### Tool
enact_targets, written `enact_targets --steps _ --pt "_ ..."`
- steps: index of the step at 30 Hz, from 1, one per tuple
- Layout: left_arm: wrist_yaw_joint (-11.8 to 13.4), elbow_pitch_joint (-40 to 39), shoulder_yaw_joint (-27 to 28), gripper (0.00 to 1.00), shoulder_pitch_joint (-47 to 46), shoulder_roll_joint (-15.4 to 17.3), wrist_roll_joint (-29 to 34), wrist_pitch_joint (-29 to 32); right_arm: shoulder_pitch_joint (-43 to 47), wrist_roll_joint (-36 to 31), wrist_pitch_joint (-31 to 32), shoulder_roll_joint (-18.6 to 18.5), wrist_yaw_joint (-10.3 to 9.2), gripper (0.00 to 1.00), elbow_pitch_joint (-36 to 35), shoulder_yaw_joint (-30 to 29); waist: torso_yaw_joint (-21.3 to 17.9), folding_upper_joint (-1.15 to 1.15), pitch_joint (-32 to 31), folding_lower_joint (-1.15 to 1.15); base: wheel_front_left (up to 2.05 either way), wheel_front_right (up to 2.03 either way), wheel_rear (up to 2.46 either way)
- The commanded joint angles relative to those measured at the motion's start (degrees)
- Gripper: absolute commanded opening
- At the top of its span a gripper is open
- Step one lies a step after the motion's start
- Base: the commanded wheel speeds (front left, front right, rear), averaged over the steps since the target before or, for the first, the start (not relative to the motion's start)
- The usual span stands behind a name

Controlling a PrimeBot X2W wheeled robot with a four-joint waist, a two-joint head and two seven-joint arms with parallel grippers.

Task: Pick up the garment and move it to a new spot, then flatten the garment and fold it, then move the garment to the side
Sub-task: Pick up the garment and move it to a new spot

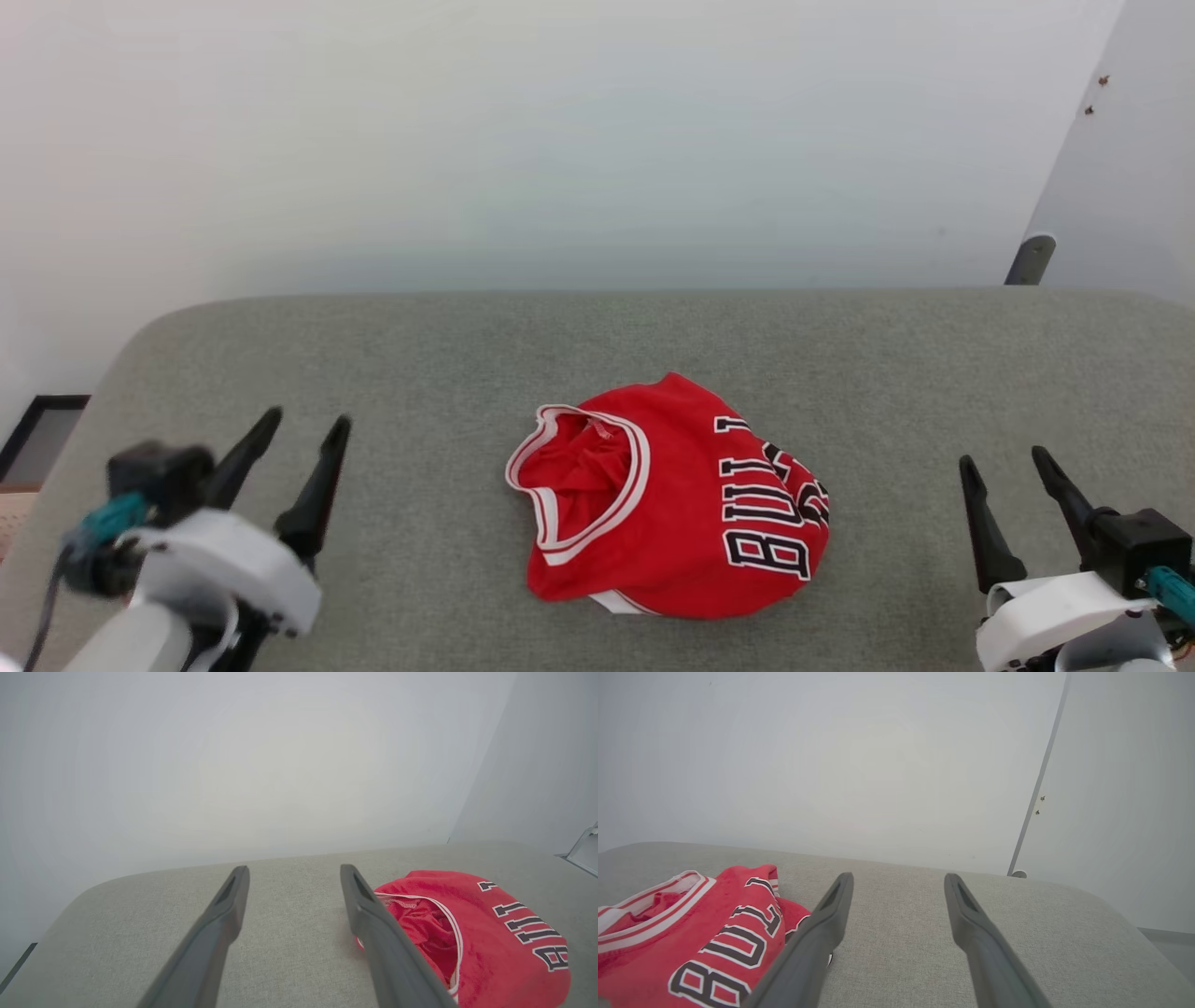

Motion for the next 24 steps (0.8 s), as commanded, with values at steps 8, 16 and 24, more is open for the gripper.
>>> enact_targets --steps 8,16,24 --pt "0.6 0.9 3.9 1.0 8.4 1.1 -2.3 -5.8 1.9 0.9 -1.7 -1.3 -0.04 1.0 0.6 -1.3 1.2 0.0 -1.3 0.0 0.0 0.0 0.0" --pt "0.6 1.8 9.9 1.0 14.1 -0.5 -0.2 -7.5 4.3 0.3 -3.2 -1.8 -0.04 1.0 1.2 -3.0 1.7 0.0 -1.9 0.0 0.0 0.0 0.0" --pt "-1.9 0.4 18.4 1.0 18.9 -4.5 5.2 -7.5 6.4 -0.1 -3.6 -1.0 -0.04 1.0 1.4 -4.8 1.3 0.0 -1.7 0.0 0.0 0.0 0.0"
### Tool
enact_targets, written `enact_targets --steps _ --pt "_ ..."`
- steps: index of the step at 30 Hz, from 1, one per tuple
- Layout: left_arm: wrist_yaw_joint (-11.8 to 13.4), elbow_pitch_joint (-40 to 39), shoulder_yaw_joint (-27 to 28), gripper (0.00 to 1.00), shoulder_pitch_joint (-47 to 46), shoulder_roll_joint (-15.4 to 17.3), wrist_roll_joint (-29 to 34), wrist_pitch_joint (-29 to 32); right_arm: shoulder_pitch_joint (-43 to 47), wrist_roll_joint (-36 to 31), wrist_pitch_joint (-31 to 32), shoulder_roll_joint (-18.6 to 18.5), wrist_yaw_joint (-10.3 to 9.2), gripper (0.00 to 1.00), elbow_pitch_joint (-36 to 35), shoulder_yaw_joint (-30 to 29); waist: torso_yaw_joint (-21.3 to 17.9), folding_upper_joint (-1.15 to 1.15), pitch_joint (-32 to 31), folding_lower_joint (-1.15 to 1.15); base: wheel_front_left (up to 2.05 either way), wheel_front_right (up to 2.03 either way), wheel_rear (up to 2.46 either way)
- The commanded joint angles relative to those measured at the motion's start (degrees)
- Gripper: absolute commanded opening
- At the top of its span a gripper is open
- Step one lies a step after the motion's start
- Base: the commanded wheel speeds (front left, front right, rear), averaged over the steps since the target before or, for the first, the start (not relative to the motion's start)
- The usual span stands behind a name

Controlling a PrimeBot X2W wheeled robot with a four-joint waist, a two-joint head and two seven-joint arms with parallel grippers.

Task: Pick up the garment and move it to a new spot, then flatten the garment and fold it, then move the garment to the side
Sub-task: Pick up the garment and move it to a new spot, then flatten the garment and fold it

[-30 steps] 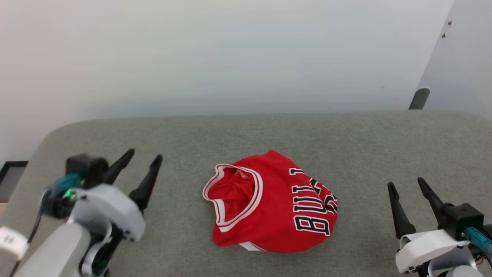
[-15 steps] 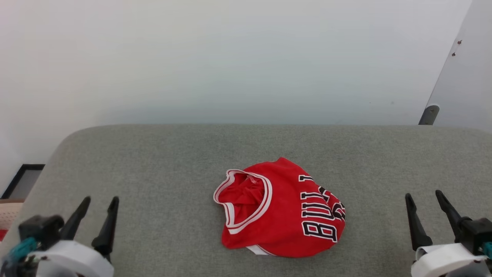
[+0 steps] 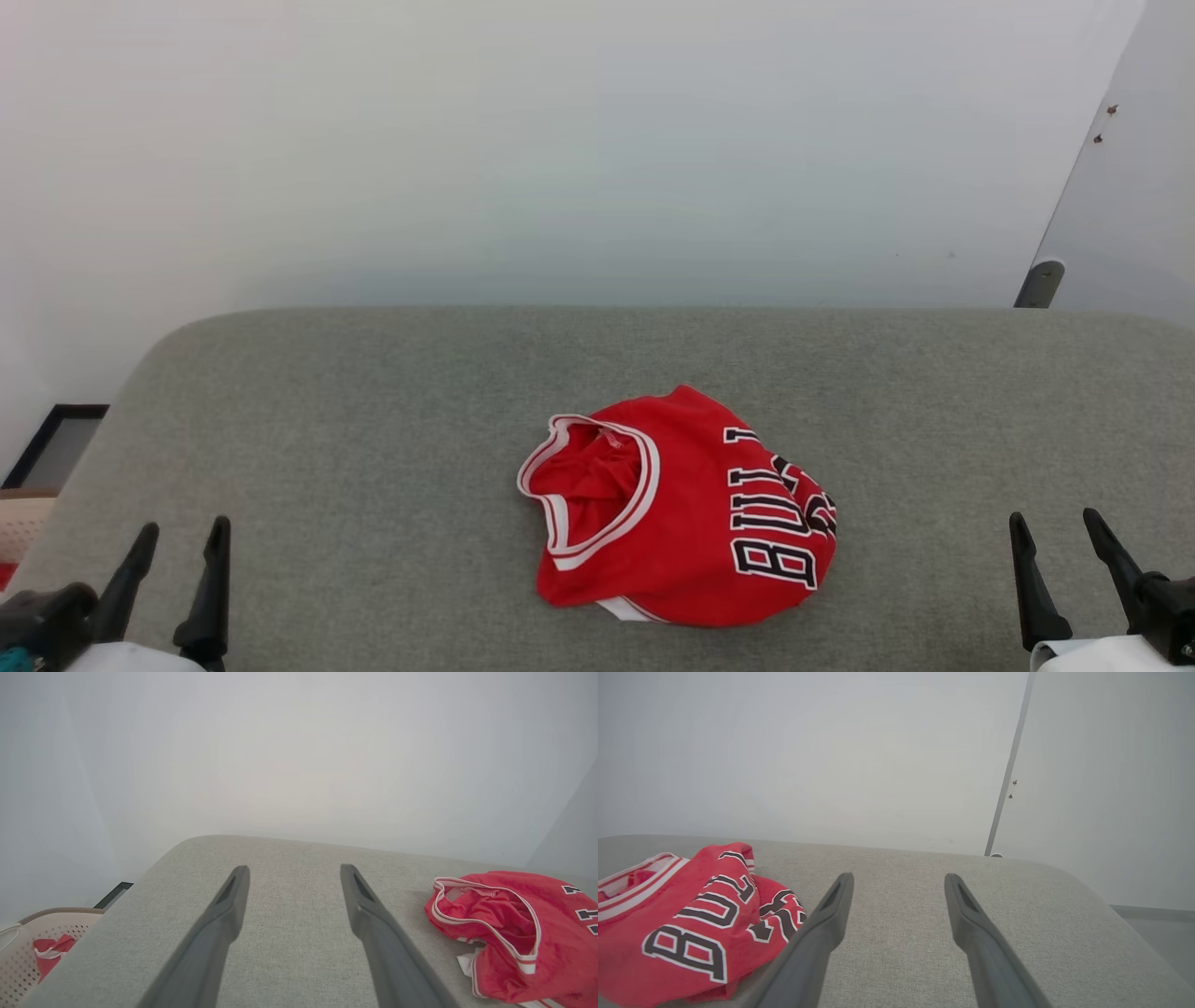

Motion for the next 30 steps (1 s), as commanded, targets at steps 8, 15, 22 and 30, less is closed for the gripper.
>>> enact_targets --steps 8,15,22,30 --pt "-3.1 0.5 4.6 1.0 1.4 -3.0 3.8 0.0 1.0 -0.6 -0.3 0.6 -0.04 1.0 0.3 -0.4 -0.9 0.0 0.6 0.0 0.0 0.0 0.0" --pt "-4.9 1.9 5.8 1.0 1.1 -4.4 5.3 0.0 1.0 -0.9 -0.4 0.9 -0.04 1.0 -0.1 -0.3 -1.2 0.0 0.9 0.0 0.0 0.0 0.0" --pt "-6.1 2.4 3.9 1.0 -0.9 -3.9 5.0 2.0 0.3 -1.1 -0.4 1.1 -0.05 1.0 -0.1 0.1 -1.3 0.0 1.5 0.0 0.0 0.0 0.0" --pt "-6.7 -1.8 0.5 1.0 -6.1 -2.1 1.6 14.1 -1.5 -0.9 -0.4 1.1 -0.04 1.0 0.5 1.6 -2.0 0.0 2.5 0.0 0.0 0.0 0.0"
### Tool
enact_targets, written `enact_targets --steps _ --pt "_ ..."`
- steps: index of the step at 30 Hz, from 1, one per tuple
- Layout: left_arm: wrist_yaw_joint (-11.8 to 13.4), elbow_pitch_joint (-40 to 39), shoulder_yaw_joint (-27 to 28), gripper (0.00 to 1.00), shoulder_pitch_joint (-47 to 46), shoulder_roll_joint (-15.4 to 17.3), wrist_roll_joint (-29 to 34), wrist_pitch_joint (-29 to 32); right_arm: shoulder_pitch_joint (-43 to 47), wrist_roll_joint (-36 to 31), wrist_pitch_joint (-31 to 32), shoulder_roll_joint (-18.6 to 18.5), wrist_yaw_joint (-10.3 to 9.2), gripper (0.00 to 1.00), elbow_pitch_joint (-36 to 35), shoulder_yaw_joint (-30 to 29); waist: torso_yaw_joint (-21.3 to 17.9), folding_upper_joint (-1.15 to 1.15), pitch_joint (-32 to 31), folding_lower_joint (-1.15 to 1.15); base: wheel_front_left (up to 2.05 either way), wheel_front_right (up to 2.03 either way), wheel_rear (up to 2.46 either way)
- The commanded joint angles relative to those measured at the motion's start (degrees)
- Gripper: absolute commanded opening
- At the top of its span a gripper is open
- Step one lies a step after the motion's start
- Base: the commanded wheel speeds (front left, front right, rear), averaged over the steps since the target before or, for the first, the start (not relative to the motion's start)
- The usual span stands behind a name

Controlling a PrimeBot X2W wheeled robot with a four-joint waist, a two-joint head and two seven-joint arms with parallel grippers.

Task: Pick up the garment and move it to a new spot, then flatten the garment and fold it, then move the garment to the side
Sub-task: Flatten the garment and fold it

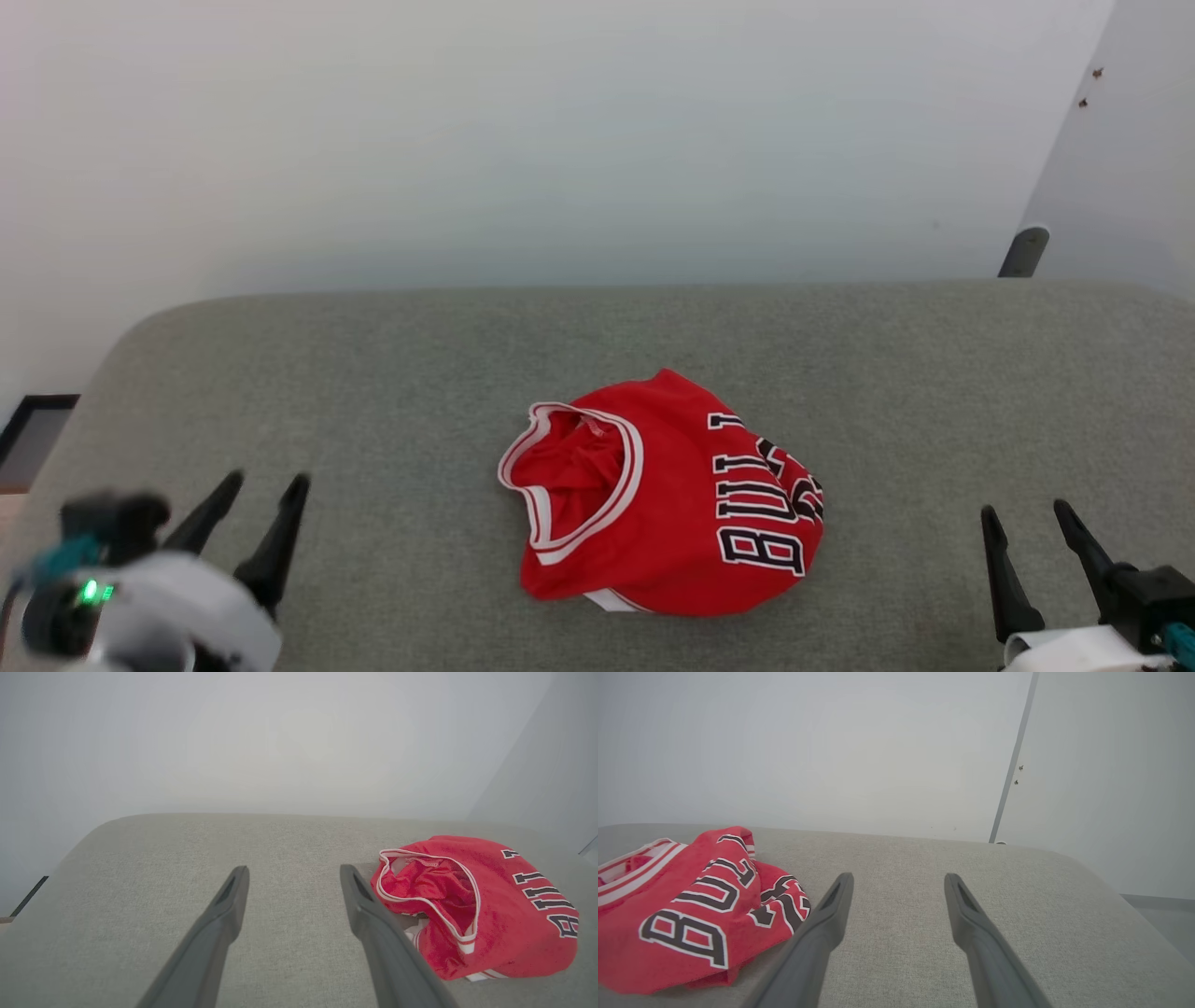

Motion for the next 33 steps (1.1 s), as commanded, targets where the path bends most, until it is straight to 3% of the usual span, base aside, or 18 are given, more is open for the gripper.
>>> enact_targets --steps 1,9,22,33 --pt "-0.3 -2.0 -1.0 1.0 -2.8 0.7 -1.0 4.4 -1.3 0.3 -0.3 -0.2 -0.04 1.0 0.3 0.7 -0.6 0.0 0.7 0.0 0.0 0.0 0.0" --pt "0.1 -4.9 -5.5 1.0 -13.8 1.6 -3.3 19.5 -4.3 0.9 -0.3 -0.5 -0.04 1.0 0.5 3.6 -3.2 0.0 3.4 0.0 0.0 0.0 0.0" --pt "1.9 0.7 -11.6 1.0 -26.6 0.5 -6.2 39.1 -8.7 1.4 -0.3 0.6 -0.04 1.0 -1.4 5.8 -8.7 0.0 10.6 0.0 0.0 0.0 0.0" --pt "4.7 4.7 -14.9 1.0 -29.0 -0.1 -5.6 47.4 -10.9 1.0 -0.3 2.1 -0.04 1.0 -2.5 5.3 -10.6 0.0 15.6 0.0 0.0 0.0 0.0"
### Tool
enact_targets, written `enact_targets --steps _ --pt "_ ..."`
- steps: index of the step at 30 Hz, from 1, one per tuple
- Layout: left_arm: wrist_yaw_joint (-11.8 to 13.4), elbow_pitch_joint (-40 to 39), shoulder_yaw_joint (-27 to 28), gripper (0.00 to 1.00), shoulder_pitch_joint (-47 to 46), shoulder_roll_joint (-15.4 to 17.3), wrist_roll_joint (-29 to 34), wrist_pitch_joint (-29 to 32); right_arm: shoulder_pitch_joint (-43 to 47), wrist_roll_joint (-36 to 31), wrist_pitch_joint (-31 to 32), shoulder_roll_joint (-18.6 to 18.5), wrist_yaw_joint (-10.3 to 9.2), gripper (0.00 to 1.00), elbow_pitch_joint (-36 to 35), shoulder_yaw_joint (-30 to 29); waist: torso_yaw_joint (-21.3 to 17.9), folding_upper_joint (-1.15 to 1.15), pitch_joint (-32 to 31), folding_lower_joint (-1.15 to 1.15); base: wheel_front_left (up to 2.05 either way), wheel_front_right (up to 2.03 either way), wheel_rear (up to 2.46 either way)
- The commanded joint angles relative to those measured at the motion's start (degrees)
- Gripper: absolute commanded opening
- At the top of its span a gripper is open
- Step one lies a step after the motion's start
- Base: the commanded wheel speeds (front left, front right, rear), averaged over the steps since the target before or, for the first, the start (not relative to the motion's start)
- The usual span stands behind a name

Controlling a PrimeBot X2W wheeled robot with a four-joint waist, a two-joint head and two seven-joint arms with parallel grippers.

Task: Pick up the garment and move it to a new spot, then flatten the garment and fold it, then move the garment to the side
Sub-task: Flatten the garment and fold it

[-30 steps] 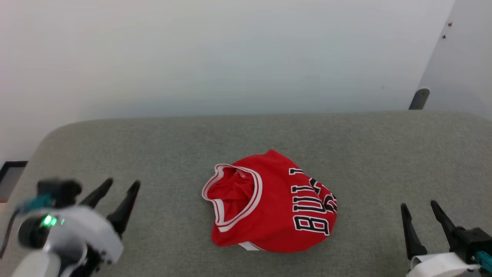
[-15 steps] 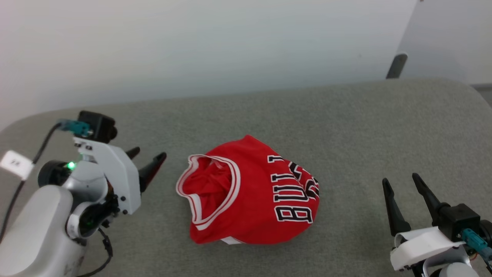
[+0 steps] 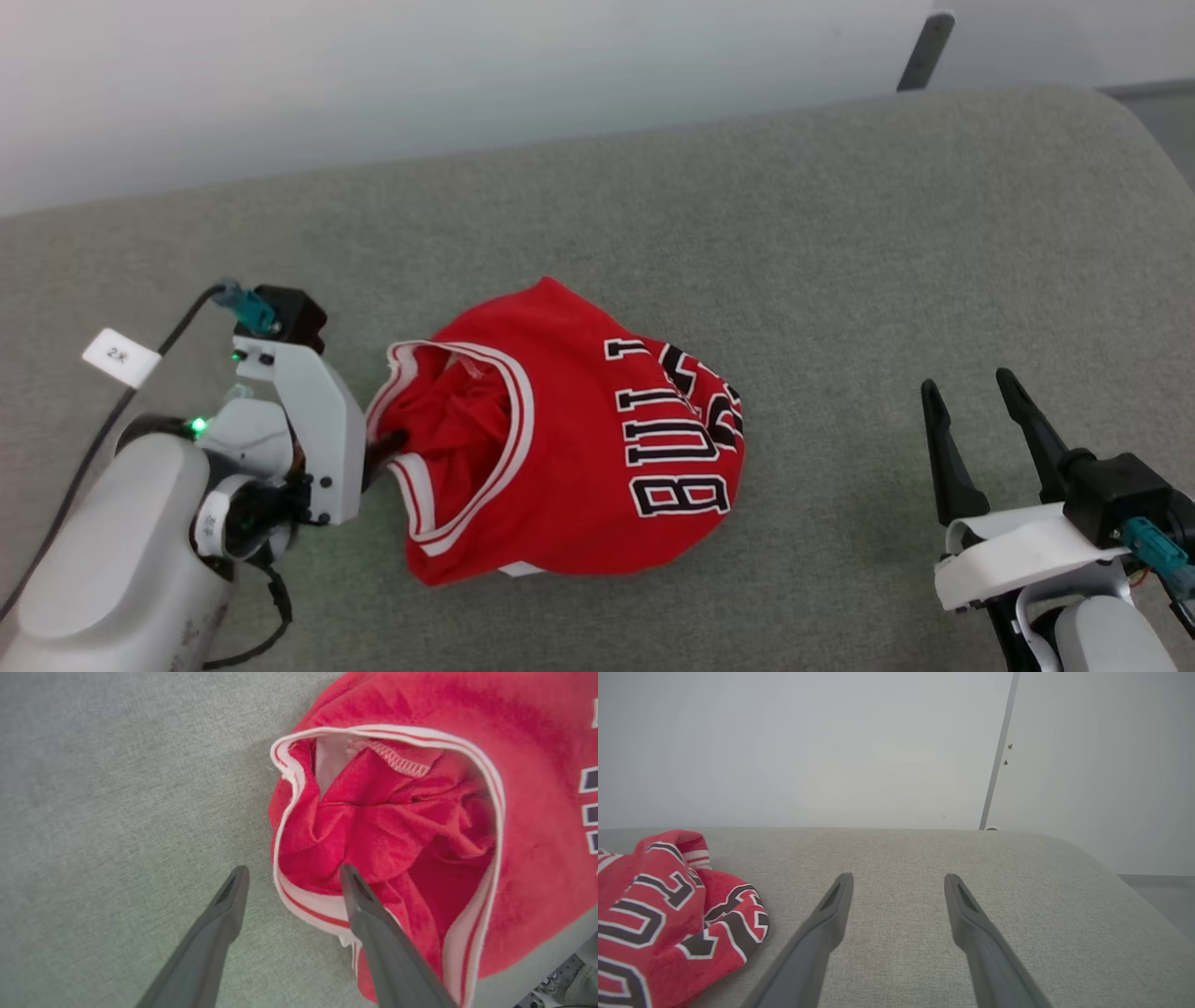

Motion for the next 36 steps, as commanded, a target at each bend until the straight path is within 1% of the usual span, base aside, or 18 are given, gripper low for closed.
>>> enact_targets --steps 1,3,6,10,11,12,13,15,18,20,25,27,32,35,36 --pt "0.4 0.6 -0.1 1.0 -0.6 0.1 0.1 0.1 -0.7 -0.1 -0.3 0.2 -0.04 1.0 0.0 0.1 -1.2 0.0 1.7 0.0 0.0 0.0 0.0" --pt "0.8 2.1 -0.4 1.0 -0.7 -0.1 0.1 1.0 -1.1 -0.1 -0.3 0.5 -0.04 1.0 -0.1 0.1 -1.4 0.0 2.4 0.0 0.0 0.0 0.0" --pt "0.4 4.1 -1.5 1.0 -1.0 0.9 1.4 1.3 -1.9 -0.1 -0.3 0.8 -0.05 1.0 -0.2 0.3 -1.6 0.0 3.3 0.0 0.0 0.0 0.0" --pt "0.1 7.1 -1.4 1.0 -1.4 0.0 0.6 1.0 -2.3 -0.1 -0.3 1.3 -0.05 1.0 -0.2 0.3 -1.7 0.0 3.9 0.0 0.0 0.0 0.0" --pt "-0.1 7.7 -1.4 0.72 -1.4 -0.1 0.5 0.9 -2.4 0.0 -0.3 1.4 -0.05 1.0 -0.2 0.3 -1.7 0.0 4.0 0.0 0.0 0.0 0.0" --pt "-0.3 8.2 -1.3 0.29 -1.4 -0.5 -0.1 0.8 -2.5 0.0 -0.3 1.4 -0.04 1.0 -0.2 0.4 -1.7 0.0 4.1 0.0 0.0 0.0 0.0" --pt "-0.7 8.6 -1.2 0.0 -1.5 -0.8 -0.6 0.8 -2.6 0.0 -0.3 1.4 -0.04 1.0 -0.3 0.4 -1.7 0.0 4.2 0.0 0.0 0.0 0.0" --pt "-1.1 9.1 -1.3 0.0 -1.9 -1.2 -1.0 0.7 -2.8 0.1 -0.3 1.4 -0.04 1.0 -0.2 0.3 -1.7 0.0 4.3 0.0 0.0 0.0 0.0" --pt "-1.5 9.1 -1.1 0.0 -3.2 -0.6 -0.4 0.0 -2.9 0.1 -0.3 1.5 -0.04 1.0 -0.2 0.2 -1.6 0.0 4.3 0.0 0.0 0.0 0.0" --pt "-2.0 8.4 -0.6 0.0 -4.7 -0.8 -0.7 -0.9 -2.8 0.0 -0.3 1.6 -0.04 1.0 -0.3 0.0 -1.6 0.0 4.2 0.0 0.0 0.0 0.0" --pt "-3.9 5.9 -1.2 0.0 -8.6 -0.6 -0.1 -3.1 -2.9 0.0 -0.3 1.7 -0.04 1.0 0.0 0.3 -1.9 0.0 3.7 0.0 0.0 0.0 0.0" --pt "-4.6 4.9 -1.7 0.0 -10.5 -1.1 -0.4 -4.0 -2.8 0.1 -0.3 1.7 -0.04 1.0 0.1 0.5 -2.1 0.0 3.5 0.0 0.0 0.0 0.0" --pt "-5.6 3.2 -5.5 0.0 -15.4 -2.1 0.0 -6.6 -2.9 0.4 -0.3 1.7 -0.04 1.0 0.2 1.2 -3.0 0.0 3.2 0.0 0.0 0.0 0.0" --pt "-5.8 2.6 -9.1 0.0 -18.6 -2.7 -1.0 -7.8 -3.2 0.6 -0.3 1.6 -0.05 1.0 0.2 1.8 -4.0 0.0 3.5 0.0 0.0 0.0 0.0" --pt "-5.8 2.5 -10.5 0.0 -19.7 -2.4 -1.2 -8.3 -3.4 0.8 -0.3 1.6 -0.04 1.0 0.2 2.1 -4.5 0.0 3.7 0.0 0.0 0.0 0.0"
